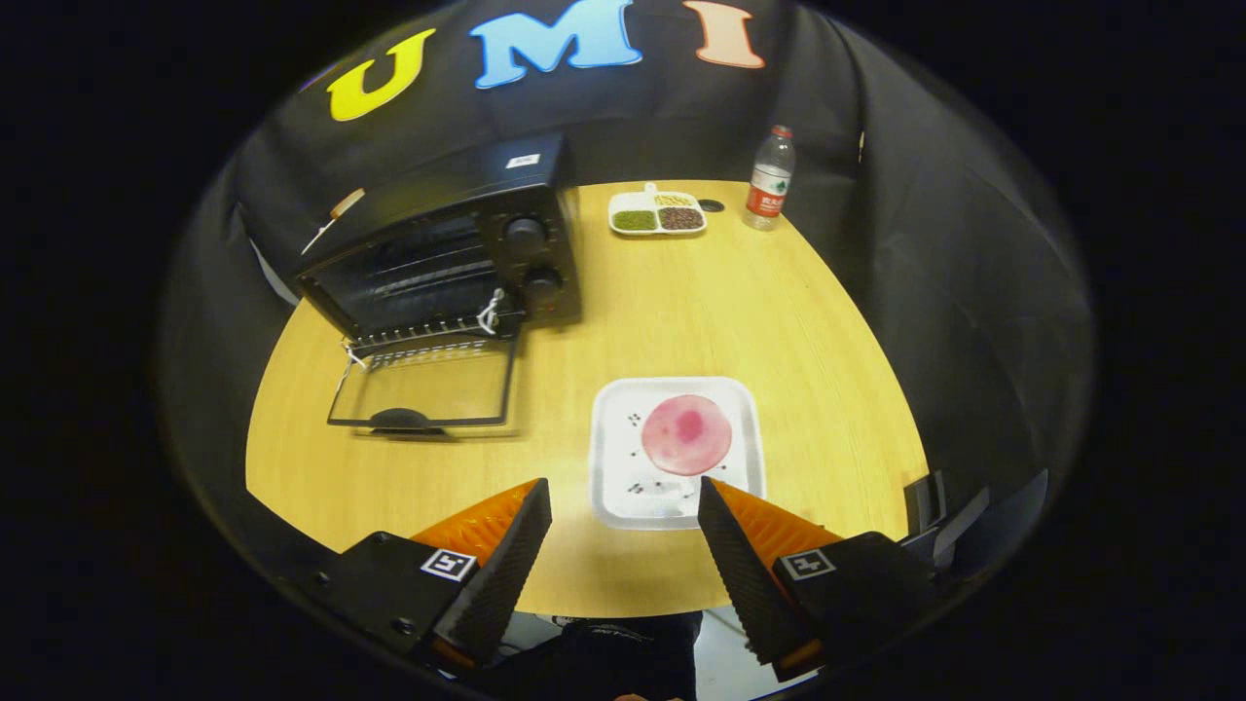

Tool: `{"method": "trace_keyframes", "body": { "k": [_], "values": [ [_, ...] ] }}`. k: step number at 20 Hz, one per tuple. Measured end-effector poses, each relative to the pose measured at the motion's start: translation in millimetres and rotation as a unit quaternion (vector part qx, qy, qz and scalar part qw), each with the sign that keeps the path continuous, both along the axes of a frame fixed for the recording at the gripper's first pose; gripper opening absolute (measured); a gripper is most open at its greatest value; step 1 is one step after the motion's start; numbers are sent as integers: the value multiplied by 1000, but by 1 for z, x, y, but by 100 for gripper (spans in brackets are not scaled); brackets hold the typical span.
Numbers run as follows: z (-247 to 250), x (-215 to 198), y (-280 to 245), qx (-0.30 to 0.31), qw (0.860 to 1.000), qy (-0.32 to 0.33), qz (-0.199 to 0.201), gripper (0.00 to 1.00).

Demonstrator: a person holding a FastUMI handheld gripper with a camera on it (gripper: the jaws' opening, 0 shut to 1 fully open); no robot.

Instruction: Open the toaster oven, put the food inside, and close the toaster oven door.

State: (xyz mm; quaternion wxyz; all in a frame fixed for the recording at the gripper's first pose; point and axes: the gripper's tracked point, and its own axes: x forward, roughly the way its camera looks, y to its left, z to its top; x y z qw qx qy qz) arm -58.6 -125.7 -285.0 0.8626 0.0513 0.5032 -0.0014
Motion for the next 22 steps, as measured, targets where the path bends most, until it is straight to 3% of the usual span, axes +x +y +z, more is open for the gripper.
{"method": "trace_keyframes", "body": {
  "k": [12, 18, 22],
  "values": [
    [-68, 20, -87, 28, 994, 95, 45, 96],
    [-97, 23, -93, 26, 991, 118, 64, 96],
    [-106, 21, -88, 35, 987, 139, 66, 88]
  ]
}}
